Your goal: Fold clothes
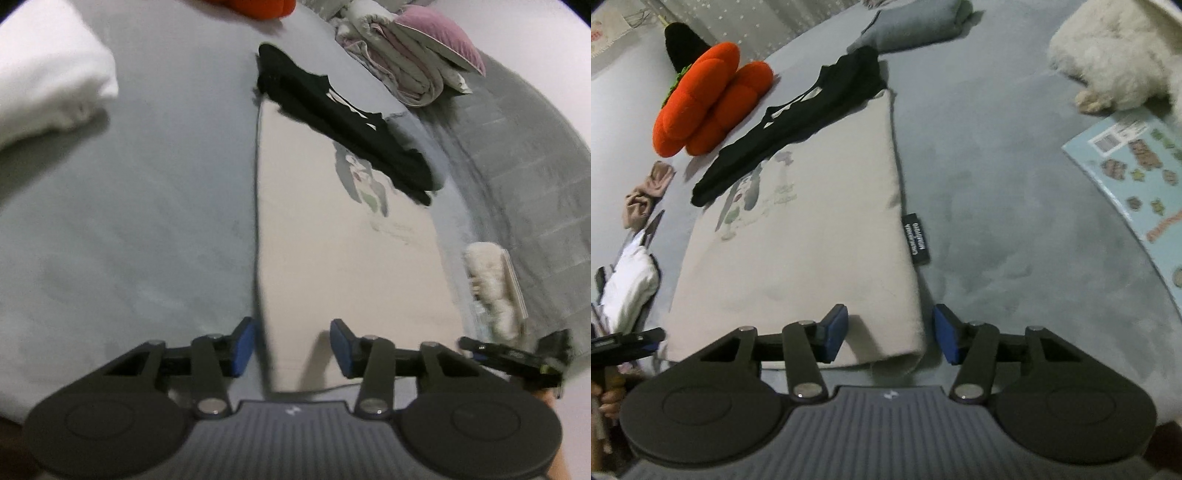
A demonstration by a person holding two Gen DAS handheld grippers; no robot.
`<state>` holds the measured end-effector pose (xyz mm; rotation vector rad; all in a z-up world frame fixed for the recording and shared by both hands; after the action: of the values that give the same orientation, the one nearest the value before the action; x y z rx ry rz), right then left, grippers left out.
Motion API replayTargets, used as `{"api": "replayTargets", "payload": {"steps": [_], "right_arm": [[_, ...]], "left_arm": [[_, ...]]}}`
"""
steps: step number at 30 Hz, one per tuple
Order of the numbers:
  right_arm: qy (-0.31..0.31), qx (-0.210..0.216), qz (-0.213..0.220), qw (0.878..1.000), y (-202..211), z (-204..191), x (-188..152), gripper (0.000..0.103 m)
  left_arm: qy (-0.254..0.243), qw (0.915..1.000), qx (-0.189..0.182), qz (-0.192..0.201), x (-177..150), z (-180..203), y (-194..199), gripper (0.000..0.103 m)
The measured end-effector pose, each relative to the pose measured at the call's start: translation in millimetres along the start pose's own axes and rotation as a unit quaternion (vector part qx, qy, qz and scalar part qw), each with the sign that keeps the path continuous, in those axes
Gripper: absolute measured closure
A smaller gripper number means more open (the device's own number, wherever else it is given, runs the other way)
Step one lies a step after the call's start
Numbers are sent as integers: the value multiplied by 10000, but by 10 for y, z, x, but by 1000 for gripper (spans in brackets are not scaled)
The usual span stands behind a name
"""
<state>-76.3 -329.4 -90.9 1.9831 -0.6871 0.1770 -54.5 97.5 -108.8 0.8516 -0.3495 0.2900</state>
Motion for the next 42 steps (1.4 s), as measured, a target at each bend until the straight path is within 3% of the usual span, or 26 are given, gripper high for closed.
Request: {"api": "replayTargets", "payload": {"steps": [2, 4, 7, 9, 16, 18, 22, 25, 32, 42], "right_arm": [[-167, 194, -153, 9996, -1, 36, -2, 54], [-333, 388, -305, 9982, -1, 72, -2, 70], [-529, 628, -497, 9954, -18, 91, -23, 86], [-605, 694, -483, 9946, 12, 85, -22, 89], [-447, 1043, 58, 9935, 511, -38, 98, 92], [-343, 1002, 141, 9943, 593, -76, 141, 92], [-211, 711, -25, 9972, 477, -34, 126, 92], [-327, 336, -351, 9983, 204, 120, 31, 92], [-554, 547, -335, 9964, 234, 127, 40, 91], [-861, 1163, -38, 9895, 387, -121, 475, 90]], "left_arm": [[51, 9998, -140, -117, -31, 19, -42, 71], [-9, 9996, -195, -215, -50, 62, -75, 74], [-22, 9992, -228, -320, -57, 97, -92, 87], [49, 9991, -294, -307, -56, 107, -49, 95], [70, 9974, -690, 191, 38, 274, 316, 97], [-19, 9984, -543, 138, 7, 278, 306, 97], [-67, 9994, 138, -321, -147, 114, 11, 97], [-51, 9993, 153, -338, -139, 95, -15, 97], [37, 9994, -199, -274, -8, 156, 126, 97], [564, 9936, -981, 73, 367, 258, 211, 97]]}}
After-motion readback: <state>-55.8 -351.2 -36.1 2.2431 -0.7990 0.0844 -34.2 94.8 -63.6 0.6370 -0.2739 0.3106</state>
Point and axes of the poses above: each gripper's, at about its wrist camera, not at the fingertips, and y roughly against the way its jaws point, z to its right, x to its top, the point moved 6 cm from there along -y, roughly the way its jaws point, and after that the axes turned 5 degrees about -y, right-handed, at the moved point
